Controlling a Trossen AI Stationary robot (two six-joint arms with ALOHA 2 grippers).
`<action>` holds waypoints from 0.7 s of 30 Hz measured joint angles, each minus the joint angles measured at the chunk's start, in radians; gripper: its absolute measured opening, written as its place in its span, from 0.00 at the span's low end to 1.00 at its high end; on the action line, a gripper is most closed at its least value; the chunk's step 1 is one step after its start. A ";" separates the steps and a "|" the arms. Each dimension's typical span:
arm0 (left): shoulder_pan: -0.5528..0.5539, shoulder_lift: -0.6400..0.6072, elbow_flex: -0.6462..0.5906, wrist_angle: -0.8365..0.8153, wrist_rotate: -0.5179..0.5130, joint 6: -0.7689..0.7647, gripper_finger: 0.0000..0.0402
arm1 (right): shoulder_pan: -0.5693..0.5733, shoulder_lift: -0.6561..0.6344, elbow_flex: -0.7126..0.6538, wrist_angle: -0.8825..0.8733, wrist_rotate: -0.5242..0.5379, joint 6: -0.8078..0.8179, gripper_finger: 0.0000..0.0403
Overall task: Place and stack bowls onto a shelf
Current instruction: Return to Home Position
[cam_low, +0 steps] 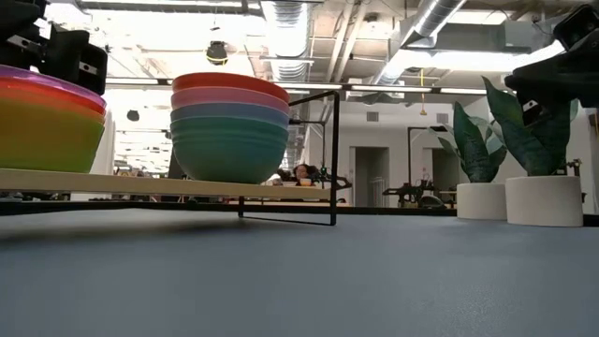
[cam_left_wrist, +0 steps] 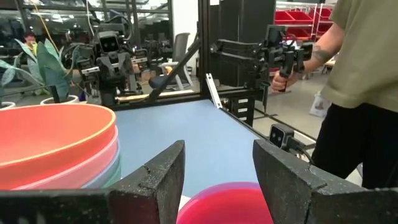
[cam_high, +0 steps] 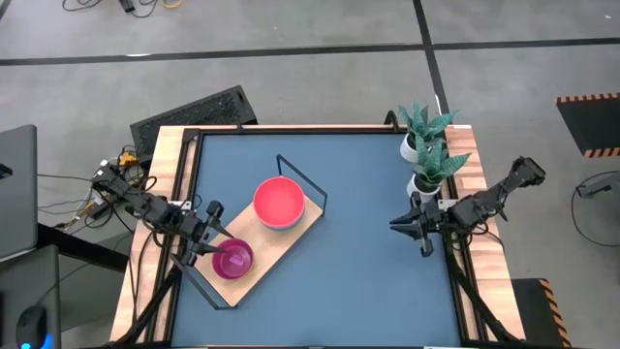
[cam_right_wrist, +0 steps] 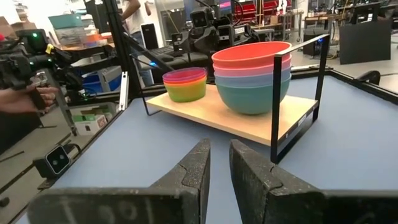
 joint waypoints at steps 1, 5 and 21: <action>0.000 0.000 0.000 0.000 0.000 0.000 0.44 | 0.000 0.000 0.000 0.000 0.000 0.008 0.22; 0.000 0.000 0.000 -0.021 0.000 -0.002 0.44 | 0.000 0.000 0.000 0.000 0.000 0.048 0.22; 0.000 0.000 0.000 -0.018 0.000 -0.002 0.44 | 0.000 0.000 0.000 0.000 0.002 0.052 0.22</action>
